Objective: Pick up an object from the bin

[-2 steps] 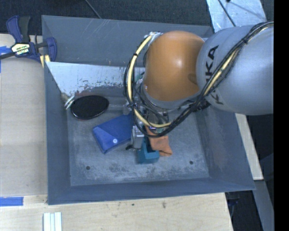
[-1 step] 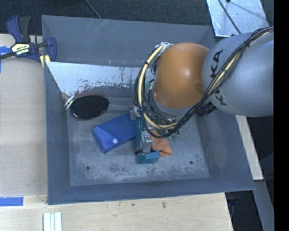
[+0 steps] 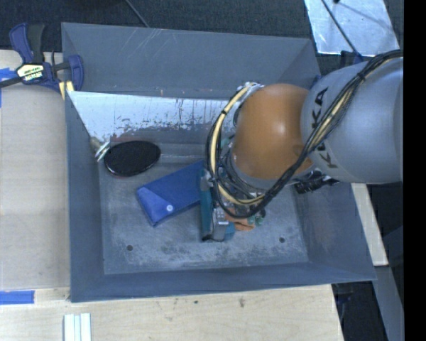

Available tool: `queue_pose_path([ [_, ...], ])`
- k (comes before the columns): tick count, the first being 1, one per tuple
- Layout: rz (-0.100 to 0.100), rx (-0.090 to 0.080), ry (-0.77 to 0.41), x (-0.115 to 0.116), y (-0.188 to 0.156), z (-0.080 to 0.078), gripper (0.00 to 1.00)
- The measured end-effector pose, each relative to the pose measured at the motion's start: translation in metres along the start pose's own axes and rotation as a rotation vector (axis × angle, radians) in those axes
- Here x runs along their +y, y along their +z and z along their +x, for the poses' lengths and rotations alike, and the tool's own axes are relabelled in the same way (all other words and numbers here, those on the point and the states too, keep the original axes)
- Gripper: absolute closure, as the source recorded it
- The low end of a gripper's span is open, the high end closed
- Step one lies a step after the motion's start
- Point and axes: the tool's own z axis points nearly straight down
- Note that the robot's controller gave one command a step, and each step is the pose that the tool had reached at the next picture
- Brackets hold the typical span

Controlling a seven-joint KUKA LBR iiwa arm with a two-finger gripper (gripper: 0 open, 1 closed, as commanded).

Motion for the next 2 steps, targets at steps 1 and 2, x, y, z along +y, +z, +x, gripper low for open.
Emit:
queue_pose_path([
  [1,-0.002,0.002,-0.057,-0.041,0.018,-0.016,0.00],
  [2,0.000,0.005,0.028,-0.070,0.028,-0.023,0.00],
])
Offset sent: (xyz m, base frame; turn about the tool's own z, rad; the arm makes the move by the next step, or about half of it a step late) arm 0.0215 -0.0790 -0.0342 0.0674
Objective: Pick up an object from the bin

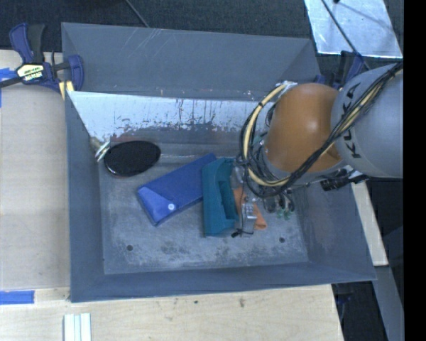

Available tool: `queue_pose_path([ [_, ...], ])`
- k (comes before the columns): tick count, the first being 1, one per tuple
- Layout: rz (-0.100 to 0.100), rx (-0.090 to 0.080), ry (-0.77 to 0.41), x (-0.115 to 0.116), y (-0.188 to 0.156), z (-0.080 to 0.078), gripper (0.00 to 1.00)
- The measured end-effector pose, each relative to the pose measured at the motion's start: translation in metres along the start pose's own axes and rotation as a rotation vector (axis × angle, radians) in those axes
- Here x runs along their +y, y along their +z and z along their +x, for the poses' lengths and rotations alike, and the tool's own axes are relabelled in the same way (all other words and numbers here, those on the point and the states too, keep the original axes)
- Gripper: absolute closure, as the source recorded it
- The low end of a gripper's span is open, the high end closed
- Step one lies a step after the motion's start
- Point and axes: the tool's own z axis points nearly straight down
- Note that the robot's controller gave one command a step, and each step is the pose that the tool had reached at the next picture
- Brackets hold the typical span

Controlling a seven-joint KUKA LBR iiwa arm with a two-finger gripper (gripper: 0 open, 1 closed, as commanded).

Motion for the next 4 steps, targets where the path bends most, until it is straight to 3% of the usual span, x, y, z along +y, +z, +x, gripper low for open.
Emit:
queue_pose_path([
  [1,0.000,-0.004,0.073,-0.002,0.005,-0.002,0.00],
  [2,-0.003,-0.007,0.066,-0.041,0.000,-0.012,0.00],
  [3,0.000,-0.006,-0.095,-0.105,0.048,-0.009,1.00],
  [4,0.000,-0.006,-0.095,-0.105,0.048,-0.009,0.00],
])
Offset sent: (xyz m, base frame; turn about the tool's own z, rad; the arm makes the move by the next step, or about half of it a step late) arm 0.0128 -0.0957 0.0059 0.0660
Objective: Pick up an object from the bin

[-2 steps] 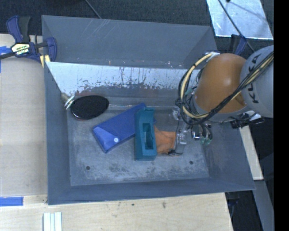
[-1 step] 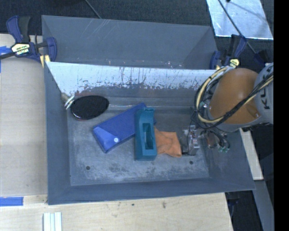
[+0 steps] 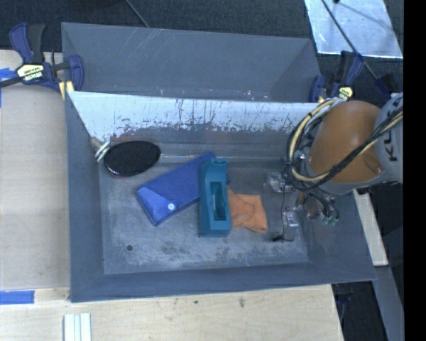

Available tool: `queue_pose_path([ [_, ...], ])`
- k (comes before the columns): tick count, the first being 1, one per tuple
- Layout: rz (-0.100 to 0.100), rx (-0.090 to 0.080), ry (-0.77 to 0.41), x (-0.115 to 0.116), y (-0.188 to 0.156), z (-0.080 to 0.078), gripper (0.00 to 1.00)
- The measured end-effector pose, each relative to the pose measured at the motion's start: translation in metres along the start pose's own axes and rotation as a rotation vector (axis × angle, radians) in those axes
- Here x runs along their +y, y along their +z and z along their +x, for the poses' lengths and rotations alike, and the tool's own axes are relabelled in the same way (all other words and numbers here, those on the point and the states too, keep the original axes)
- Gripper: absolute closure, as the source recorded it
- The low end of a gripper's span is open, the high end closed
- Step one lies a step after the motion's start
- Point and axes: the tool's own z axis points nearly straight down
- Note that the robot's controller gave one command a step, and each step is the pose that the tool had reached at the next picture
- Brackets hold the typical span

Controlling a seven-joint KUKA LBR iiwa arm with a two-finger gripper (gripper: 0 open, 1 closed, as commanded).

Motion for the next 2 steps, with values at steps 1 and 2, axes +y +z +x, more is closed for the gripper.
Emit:
queue_pose_path([
  [1,0.000,0.000,0.000,0.000,0.000,0.000,0.00],
  [2,0.001,-0.002,0.031,0.029,0.000,-0.007,0.00],
])
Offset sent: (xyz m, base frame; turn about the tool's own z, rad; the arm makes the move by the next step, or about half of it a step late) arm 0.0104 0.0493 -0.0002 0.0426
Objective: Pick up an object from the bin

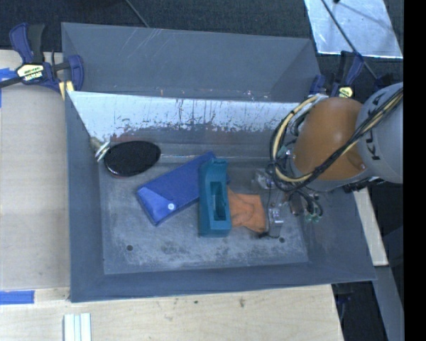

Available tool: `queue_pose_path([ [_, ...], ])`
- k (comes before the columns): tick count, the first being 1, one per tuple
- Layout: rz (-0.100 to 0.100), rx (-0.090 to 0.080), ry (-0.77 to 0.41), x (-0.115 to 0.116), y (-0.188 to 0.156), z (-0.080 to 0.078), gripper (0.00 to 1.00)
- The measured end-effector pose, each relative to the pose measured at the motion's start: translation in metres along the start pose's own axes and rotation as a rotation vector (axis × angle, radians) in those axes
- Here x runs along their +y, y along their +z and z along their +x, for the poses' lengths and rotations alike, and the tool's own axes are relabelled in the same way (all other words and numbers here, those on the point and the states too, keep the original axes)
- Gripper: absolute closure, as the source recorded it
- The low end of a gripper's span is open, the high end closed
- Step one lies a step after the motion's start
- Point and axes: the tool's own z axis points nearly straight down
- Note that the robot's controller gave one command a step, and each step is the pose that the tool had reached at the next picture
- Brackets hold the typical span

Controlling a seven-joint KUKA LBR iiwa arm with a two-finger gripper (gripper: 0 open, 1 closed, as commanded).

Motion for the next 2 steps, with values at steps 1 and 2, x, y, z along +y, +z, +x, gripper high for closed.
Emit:
queue_pose_path([
  [1,-0.002,-0.001,-0.164,0.0273,-0.0006,-0.0240,1.00],
  [2,-0.002,-0.001,-0.164,0.0273,-0.0006,-0.0239,1.00],
])
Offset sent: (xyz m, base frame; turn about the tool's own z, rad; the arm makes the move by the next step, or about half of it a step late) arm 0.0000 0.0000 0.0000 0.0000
